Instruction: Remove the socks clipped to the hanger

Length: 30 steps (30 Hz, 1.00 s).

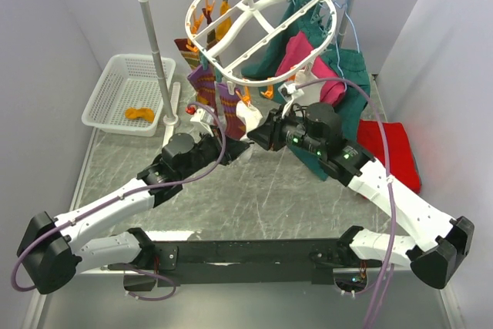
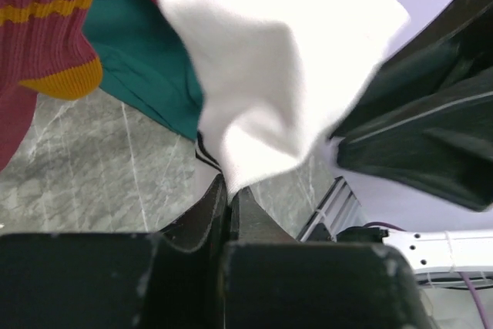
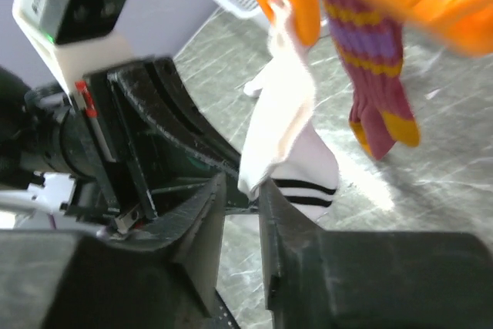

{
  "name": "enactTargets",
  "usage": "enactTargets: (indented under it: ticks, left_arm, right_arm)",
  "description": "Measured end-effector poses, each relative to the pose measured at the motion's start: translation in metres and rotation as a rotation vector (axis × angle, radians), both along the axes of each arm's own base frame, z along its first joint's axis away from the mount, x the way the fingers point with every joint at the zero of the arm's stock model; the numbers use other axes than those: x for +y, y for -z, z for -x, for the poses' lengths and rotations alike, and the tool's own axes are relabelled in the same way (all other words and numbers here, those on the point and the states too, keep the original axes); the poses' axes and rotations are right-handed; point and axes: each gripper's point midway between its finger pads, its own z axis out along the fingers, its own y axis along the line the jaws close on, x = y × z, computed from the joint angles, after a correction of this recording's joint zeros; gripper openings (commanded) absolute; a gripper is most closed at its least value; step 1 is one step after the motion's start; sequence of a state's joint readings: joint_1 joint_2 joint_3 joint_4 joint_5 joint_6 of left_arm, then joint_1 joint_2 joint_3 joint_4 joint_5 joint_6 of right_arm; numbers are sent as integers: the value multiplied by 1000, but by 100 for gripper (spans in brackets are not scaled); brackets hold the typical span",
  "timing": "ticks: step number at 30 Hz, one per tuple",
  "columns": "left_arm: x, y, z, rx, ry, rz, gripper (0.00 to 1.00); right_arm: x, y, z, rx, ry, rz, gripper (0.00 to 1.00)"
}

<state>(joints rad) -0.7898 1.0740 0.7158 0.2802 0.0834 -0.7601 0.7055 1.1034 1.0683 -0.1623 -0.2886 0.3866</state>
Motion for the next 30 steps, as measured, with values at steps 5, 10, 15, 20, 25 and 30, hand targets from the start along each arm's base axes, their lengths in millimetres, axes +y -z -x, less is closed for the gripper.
enactTargets:
  ticks: [5,10,15,20,25,30]
  left_arm:
    - [1,-4,4,4,6,21,1]
    - [3,-3,6,8,6,26,1]
    - [3,0,7,18,8,27,1]
    - [3,2,9,29,14,31,1]
    - [3,2,11,32,22,35,1]
    - [4,-3,13,23,23,46,1]
  right_arm:
    - [0,-30,-6,-51,54,41,58]
    - [5,-50,-16,-86,124,114,66]
    - [7,-54,-26,-103,186,190,68]
    - [10,-56,-40,-128,240,246,67]
    - [10,-52,-51,-153,281,292,63]
    - [10,-51,-59,-183,296,322,59]
